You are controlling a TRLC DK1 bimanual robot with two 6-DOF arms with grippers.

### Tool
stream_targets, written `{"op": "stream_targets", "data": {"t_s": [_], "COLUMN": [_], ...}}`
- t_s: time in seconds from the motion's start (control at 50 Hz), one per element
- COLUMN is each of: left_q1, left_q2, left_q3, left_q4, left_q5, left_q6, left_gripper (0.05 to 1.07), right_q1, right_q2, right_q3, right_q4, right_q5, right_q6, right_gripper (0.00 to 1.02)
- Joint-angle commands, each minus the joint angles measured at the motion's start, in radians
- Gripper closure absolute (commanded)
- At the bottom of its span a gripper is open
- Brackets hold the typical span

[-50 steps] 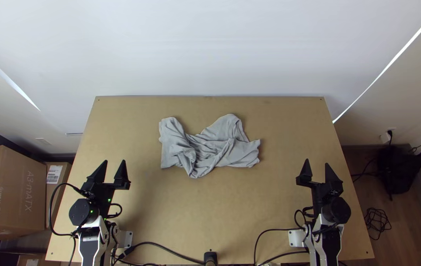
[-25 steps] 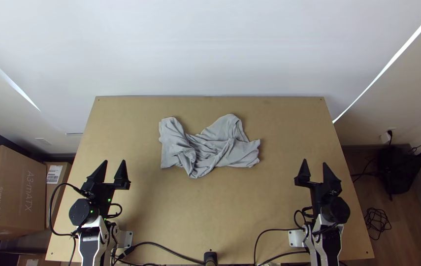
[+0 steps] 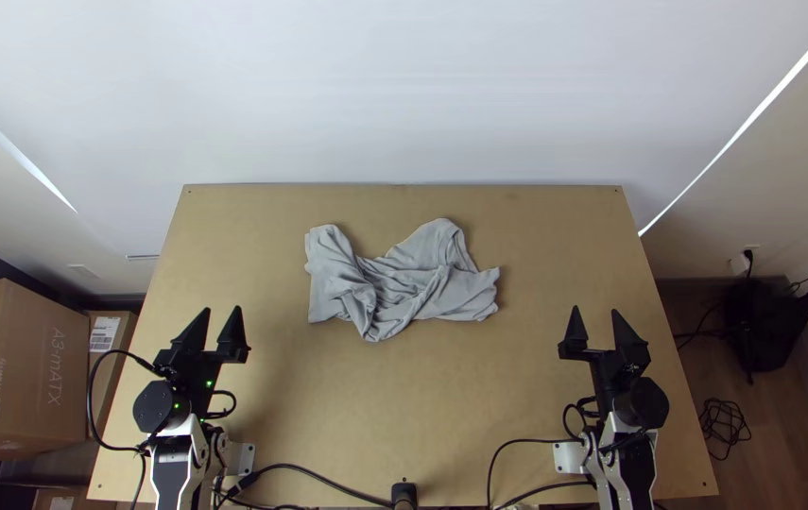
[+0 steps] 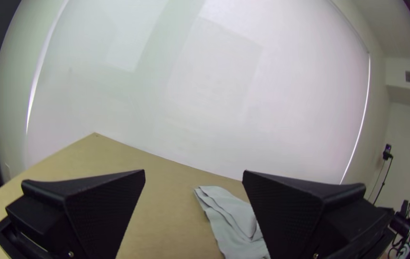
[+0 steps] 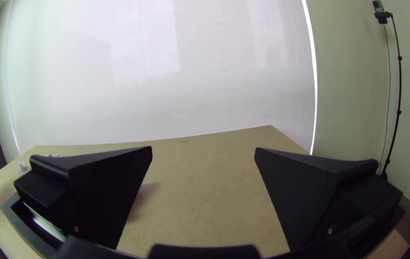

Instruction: Fold the t-shirt

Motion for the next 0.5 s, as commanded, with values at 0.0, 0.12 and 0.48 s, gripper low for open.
{"op": "stream_targets", "data": {"t_s": [0.0, 0.12, 0.48], "left_q1": [0.000, 0.007, 0.097], "left_q2": [-0.007, -0.009, 0.011], "left_q3": [-0.044, -0.015, 0.063], "left_q4": [-0.015, -0.027, 0.044], "left_q5": [-0.007, -0.004, 0.012], "left_q6": [-0.071, -0.003, 0.104], "left_gripper": [0.10, 0.10, 0.10], "right_q1": [0.002, 0.010, 0.025], "right_q2": [-0.004, -0.004, 0.013], "right_q3": [-0.005, -0.005, 0.103], "right_q4": [-0.024, -0.025, 0.042], "right_q5": [0.010, 0.008, 0.010], "right_q6": [-0.018, -0.018, -0.008], "right_gripper": [0.04, 0.04, 0.04]}}
